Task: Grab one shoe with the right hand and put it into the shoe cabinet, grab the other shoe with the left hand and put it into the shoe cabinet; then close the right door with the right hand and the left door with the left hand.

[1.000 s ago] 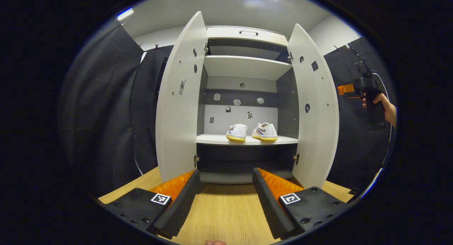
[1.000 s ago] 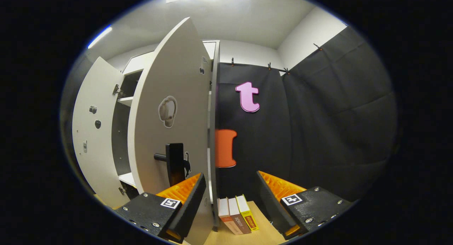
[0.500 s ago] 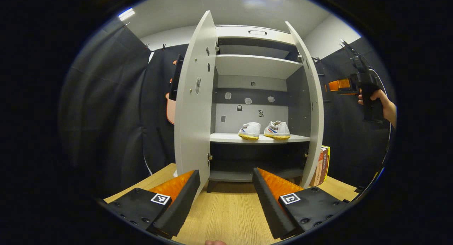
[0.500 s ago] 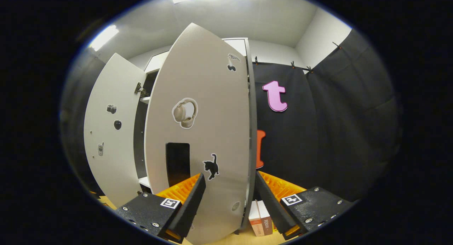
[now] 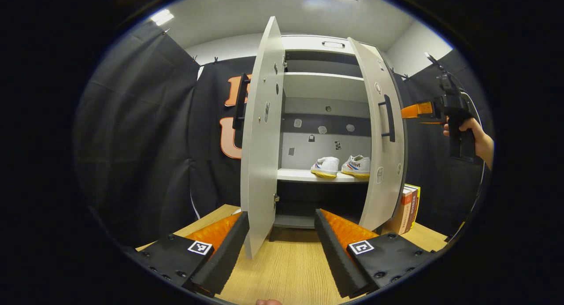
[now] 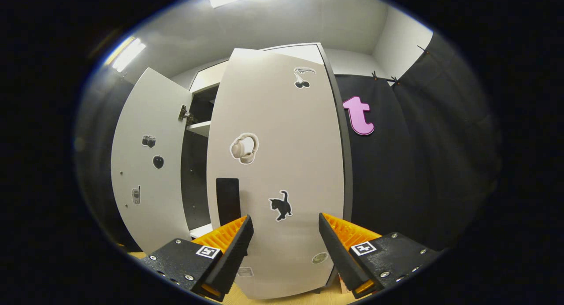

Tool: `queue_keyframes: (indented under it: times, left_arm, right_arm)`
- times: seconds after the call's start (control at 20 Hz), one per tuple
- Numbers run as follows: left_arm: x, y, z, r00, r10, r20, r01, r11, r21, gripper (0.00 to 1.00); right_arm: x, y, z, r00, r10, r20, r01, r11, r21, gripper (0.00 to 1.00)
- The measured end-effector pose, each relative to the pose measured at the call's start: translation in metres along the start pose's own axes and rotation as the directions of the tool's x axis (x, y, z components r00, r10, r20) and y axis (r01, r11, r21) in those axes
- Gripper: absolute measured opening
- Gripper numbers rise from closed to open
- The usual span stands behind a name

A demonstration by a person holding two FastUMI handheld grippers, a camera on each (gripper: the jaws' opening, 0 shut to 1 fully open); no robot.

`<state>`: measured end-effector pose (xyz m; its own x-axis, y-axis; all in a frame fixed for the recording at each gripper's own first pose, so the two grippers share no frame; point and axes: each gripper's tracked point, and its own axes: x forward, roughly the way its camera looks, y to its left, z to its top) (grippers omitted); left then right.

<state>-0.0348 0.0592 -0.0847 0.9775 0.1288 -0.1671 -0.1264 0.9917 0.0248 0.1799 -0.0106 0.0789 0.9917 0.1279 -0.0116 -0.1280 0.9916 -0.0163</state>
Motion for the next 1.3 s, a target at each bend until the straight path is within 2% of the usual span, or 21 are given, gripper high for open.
queue_keyframes:
  times: [0.05, 0.15, 0.3, 0.4, 0.45, 0.65, 0.75, 0.8, 0.9, 1.05, 1.15, 1.2, 1.25, 1.3]
  left_arm:
    - [0.001, -0.002, 0.004, 1.0, -0.006, 0.007, 0.006, 1.0, -0.001, 0.96]
    - [0.003, -0.005, 0.012, 1.0, -0.016, 0.02, 0.016, 1.0, 0.005, 0.99]
    - [0.007, -0.016, 0.021, 0.998, -0.042, 0.038, 0.042, 0.999, 0.013, 0.94]
    - [0.007, -0.024, 0.028, 0.997, -0.062, 0.049, 0.062, 0.998, 0.006, 0.99]
    - [0.008, -0.029, 0.03, 0.996, -0.074, 0.049, 0.074, 0.997, -0.007, 0.94]
    - [0.006, -0.043, 0.038, 0.993, -0.103, 0.054, 0.105, 0.994, -0.038, 0.97]
    - [0.003, -0.046, 0.044, 0.992, -0.107, 0.061, 0.109, 0.993, -0.042, 0.96]
    - [0.003, -0.047, 0.047, 0.992, -0.112, 0.066, 0.115, 0.992, -0.052, 0.99]
    - [0.002, -0.047, 0.055, 0.99, -0.117, 0.076, 0.123, 0.989, -0.081, 0.97]
    - [0.007, -0.012, 0.103, 0.985, -0.05, 0.162, 0.076, 0.985, -0.153, 0.96]
    - [0.016, 0.028, 0.134, 0.982, 0.02, 0.187, 0.016, 0.982, -0.187, 0.96]
    - [0.02, 0.049, 0.148, 0.979, 0.049, 0.196, -0.008, 0.979, -0.205, 0.94]
    - [0.027, 0.07, 0.162, 0.975, 0.078, 0.207, -0.031, 0.975, -0.221, 0.96]
    - [0.032, 0.093, 0.172, 0.968, 0.119, 0.219, -0.067, 0.97, -0.232, 0.94]
  right_arm:
    - [-0.01, 0.0, -0.001, 1.0, -0.009, 0.007, 0.009, 1.0, -0.011, 0.92]
    - [-0.037, 0.005, -0.007, 1.0, -0.025, 0.011, 0.025, 0.999, -0.019, 0.92]
    - [-0.074, 0.014, -0.021, 0.999, -0.043, 0.018, 0.043, 0.999, -0.007, 0.92]
    - [-0.099, 0.023, -0.033, 0.999, -0.04, 0.022, 0.04, 0.999, 0.001, 0.92]
    - [-0.11, 0.026, -0.039, 0.999, -0.041, 0.024, 0.041, 0.999, 0.0, 0.92]
    - [-0.149, 0.036, -0.059, 0.998, -0.045, 0.039, 0.045, 0.999, 0.007, 0.92]
    - [-0.164, 0.038, -0.081, 0.999, -0.047, 0.006, 0.047, 0.999, -0.008, 0.92]
    - [-0.17, 0.04, -0.09, 0.999, -0.046, -0.01, 0.046, 0.999, -0.007, 0.92]
    - [-0.178, 0.041, -0.103, 0.999, -0.044, -0.027, 0.045, 0.999, 0.024, 0.92]
    - [-0.184, 0.034, -0.119, 0.997, -0.046, -0.06, 0.049, 0.997, 0.06, 0.92]
    - [-0.186, 0.024, -0.122, 0.995, -0.058, -0.076, 0.063, 0.996, 0.068, 0.92]
    - [-0.187, 0.019, -0.123, 0.995, -0.067, -0.08, 0.073, 0.994, 0.075, 0.92]
    - [-0.187, 0.015, -0.123, 0.994, -0.072, -0.08, 0.079, 0.993, 0.083, 0.92]
    - [-0.189, 0.011, -0.122, 0.994, -0.077, -0.078, 0.084, 0.993, 0.088, 0.92]
